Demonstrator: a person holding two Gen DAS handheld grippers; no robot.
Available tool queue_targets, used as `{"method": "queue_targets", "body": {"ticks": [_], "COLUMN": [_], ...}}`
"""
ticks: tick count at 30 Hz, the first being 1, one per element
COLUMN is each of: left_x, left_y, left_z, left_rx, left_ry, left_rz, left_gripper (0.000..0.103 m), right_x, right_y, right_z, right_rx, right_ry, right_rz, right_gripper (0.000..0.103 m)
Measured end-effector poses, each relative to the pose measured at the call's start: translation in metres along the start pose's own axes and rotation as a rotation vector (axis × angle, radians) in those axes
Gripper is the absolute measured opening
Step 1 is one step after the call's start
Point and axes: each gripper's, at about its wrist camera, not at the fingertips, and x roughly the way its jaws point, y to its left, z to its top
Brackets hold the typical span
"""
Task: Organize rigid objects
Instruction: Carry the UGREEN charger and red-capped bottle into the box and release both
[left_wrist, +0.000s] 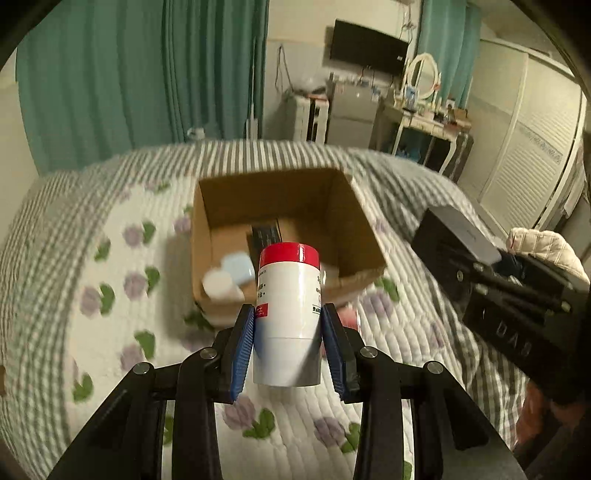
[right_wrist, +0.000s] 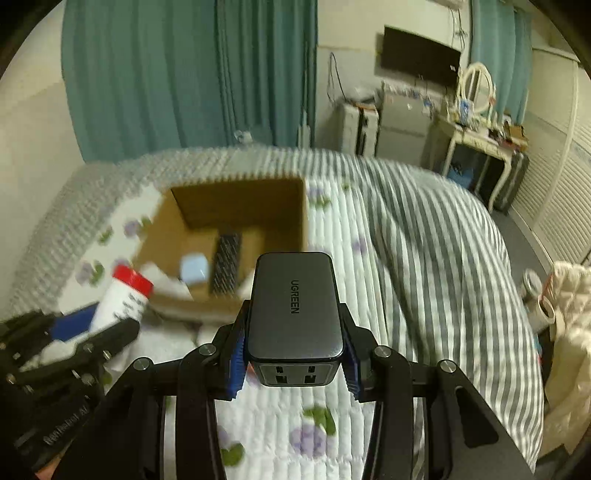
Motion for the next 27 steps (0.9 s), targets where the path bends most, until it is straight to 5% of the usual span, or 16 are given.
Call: {"method": "queue_targets", "body": {"ticks": [10,20,27], "left_x": [0.031,0.137,0.174], "left_y": [0.031,0.058,0.060], "left_z": [0.060,0.082,0.081], "left_rx": [0.039,0.061,0.104], "left_ry": [-0.082,0.022,0.070], "left_rz": [0.037,0.055,0.093], "left_gripper": [0.037,0.037,0.037], "right_x": [0.020,0.101,0.149], "right_y": [0.015,0.018,0.022], "right_z": [0.072,0.094,0.086], "right_rx": [-0.053,-0.087,-0.093], "right_ry": [-0.076,-0.042,0.002], "right_rz": [0.070,0.077,0.099], "right_gripper": [0.041,0.041,0.041]}}
